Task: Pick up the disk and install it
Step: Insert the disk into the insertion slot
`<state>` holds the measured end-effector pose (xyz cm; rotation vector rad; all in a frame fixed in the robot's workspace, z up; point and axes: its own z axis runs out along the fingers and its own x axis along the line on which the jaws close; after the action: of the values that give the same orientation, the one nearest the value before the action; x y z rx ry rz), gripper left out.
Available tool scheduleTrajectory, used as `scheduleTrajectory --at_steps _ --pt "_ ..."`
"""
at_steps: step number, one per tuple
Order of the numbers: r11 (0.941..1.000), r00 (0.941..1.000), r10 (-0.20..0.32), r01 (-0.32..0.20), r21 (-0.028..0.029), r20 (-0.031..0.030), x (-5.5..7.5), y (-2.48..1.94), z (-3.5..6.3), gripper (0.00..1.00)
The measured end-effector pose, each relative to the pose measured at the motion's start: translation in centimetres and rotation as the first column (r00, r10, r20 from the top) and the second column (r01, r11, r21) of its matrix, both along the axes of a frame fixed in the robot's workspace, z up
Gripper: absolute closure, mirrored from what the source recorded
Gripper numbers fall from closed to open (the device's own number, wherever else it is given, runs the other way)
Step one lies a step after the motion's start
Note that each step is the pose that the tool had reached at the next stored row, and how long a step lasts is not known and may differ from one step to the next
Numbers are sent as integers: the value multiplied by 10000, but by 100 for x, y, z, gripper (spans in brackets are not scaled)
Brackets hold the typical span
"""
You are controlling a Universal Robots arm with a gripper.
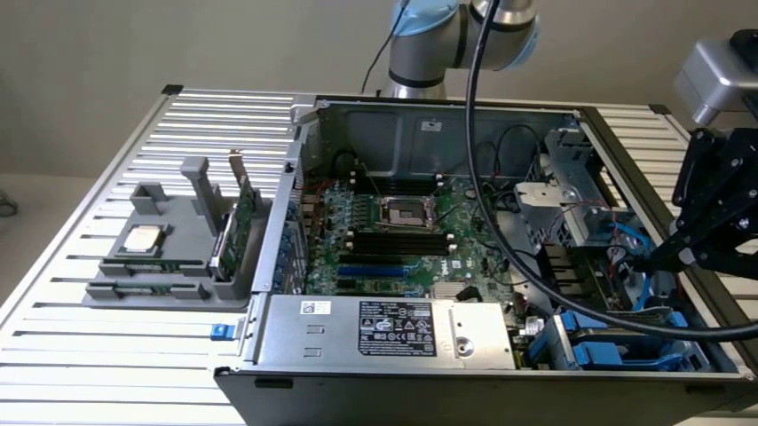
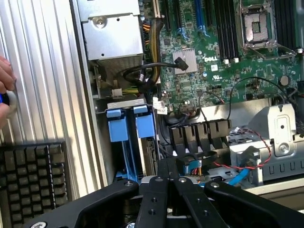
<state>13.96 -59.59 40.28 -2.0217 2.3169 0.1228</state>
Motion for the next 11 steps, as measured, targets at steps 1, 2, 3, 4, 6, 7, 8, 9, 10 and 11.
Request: scheduleTrajectory --at_steps 1,2,3,4,6,7,8,9,10,11 --pt "9999 9999 101 -102 45 87 0 0 0 89" --pt "9998 9996 200 -201 75 174 0 1 1 89" --pt "9995 9992 298 -301 92 257 0 1 2 89" --pt "9991 9986 403 -407 113 349 0 0 0 89" --pt "9980 9968 604 -613 147 529 0 0 0 89" --pt "9973 9956 706 -717 160 619 1 0 0 89" --pt "9965 9942 806 -820 174 709 0 0 0 89" --pt "9955 9926 915 -933 188 803 0 0 0 89" --pt "9943 9908 1025 -1047 198 887 0 0 0 89" --pt "9930 9888 1140 -1165 203 960 0 0 0 89"
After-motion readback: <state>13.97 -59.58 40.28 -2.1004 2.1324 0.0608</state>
